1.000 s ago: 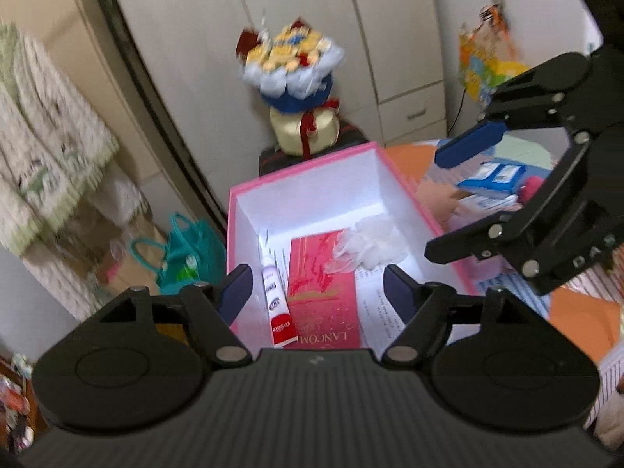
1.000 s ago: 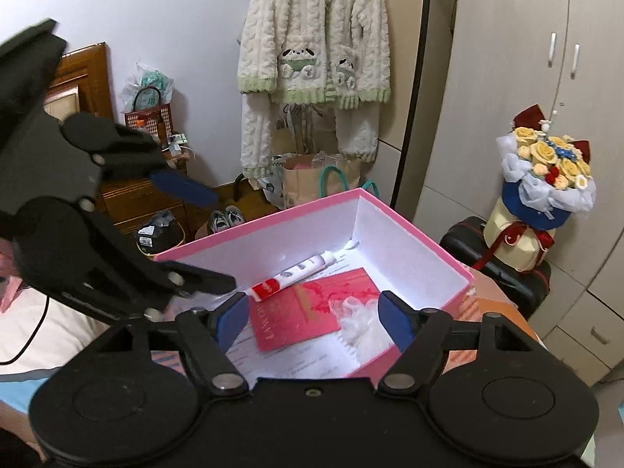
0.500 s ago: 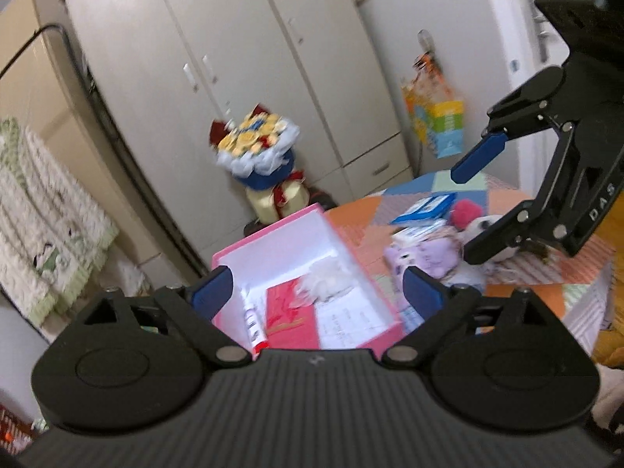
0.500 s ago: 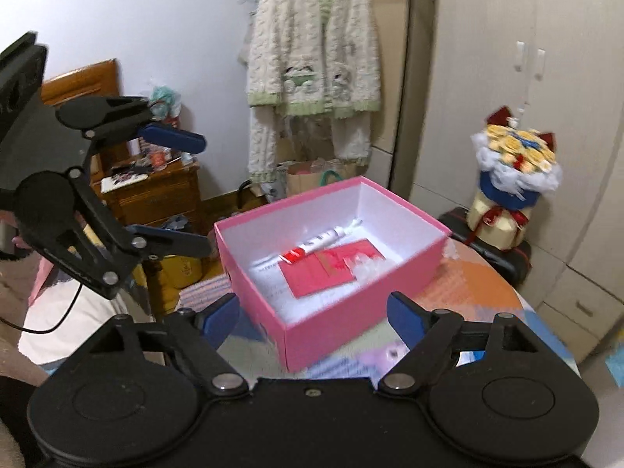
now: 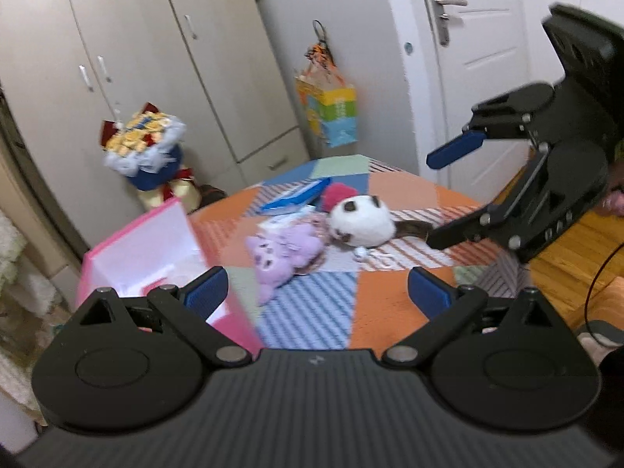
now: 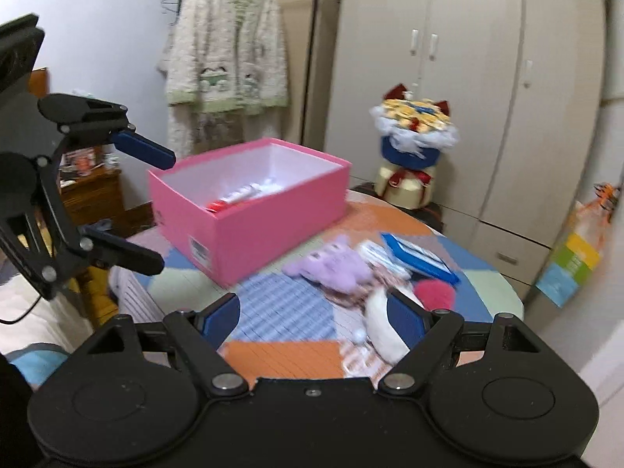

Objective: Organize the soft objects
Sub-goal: 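Withdraw both grippers from the box toward the plush toys, then grasp the white-and-brown plush dog with the left gripper and lift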

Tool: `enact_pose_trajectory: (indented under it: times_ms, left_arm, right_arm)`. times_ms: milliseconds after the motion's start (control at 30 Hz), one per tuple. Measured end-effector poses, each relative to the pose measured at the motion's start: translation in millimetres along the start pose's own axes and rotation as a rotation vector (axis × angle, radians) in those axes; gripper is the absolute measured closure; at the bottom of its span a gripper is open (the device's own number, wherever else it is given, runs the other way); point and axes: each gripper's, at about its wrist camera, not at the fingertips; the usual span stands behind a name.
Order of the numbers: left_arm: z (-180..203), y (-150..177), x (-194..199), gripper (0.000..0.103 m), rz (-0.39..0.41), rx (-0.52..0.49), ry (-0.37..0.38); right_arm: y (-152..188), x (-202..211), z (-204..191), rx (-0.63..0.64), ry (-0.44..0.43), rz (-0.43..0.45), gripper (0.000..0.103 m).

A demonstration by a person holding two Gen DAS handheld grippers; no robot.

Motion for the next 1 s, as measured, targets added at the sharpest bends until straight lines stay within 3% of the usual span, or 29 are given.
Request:
enact_pose_trajectory:
  times_ms: [133, 200, 367, 533, 600, 767, 1000]
  left_arm:
    - [0.2, 3.7, -34.6, 0.003, -0.069, 0.13, 0.08]
    - [3.0, 6.3, -51.7, 0.003, -0.082, 0.142, 0.093]
    - [16.2, 14.9, -84.7, 0.006, -0.052, 0.082, 0.067]
    - [18.1, 13.5, -113.9, 0.006, -0.01, 0.143, 0.079]
    - [14.8, 10.9, -125.0, 0.006, 0.002, 0.198, 0.092]
    - [2.5, -3.8, -163.6, 0.007, -0.012, 0.375, 0.189]
    - [8.0, -6.0, -210.0, 0.014, -0.027, 0.462, 0.137]
  right_arm:
    - [29.1, -8.1, 3.2, 0.004, -0.007, 0.059, 0.017]
    - [46.9, -13.2, 4.6, -0.007, 0.021, 0.08, 0.017]
    - [71.2, -26.9, 14.8, -0.075, 0.011, 0.112, 0.017]
    - [77.0, -43.8, 27.2, -0.084, -0.026, 0.143, 0.017]
    - [74.2, -51.3, 32.8, -0.082, -0.05, 0.121, 0.017]
    - [70.8, -77.9, 46.2, -0.064, 0.044, 0.097, 0.017]
    - [65.4, -121.3, 78.1, -0.181, 0.014, -0.03, 0.014]
Point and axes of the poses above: each gripper's, at about its wrist camera, not at the fingertips, and x roughly against the way its jaws point, z to its right, y to its underside, and after that the axes turned 3 degrees about x, right-handed
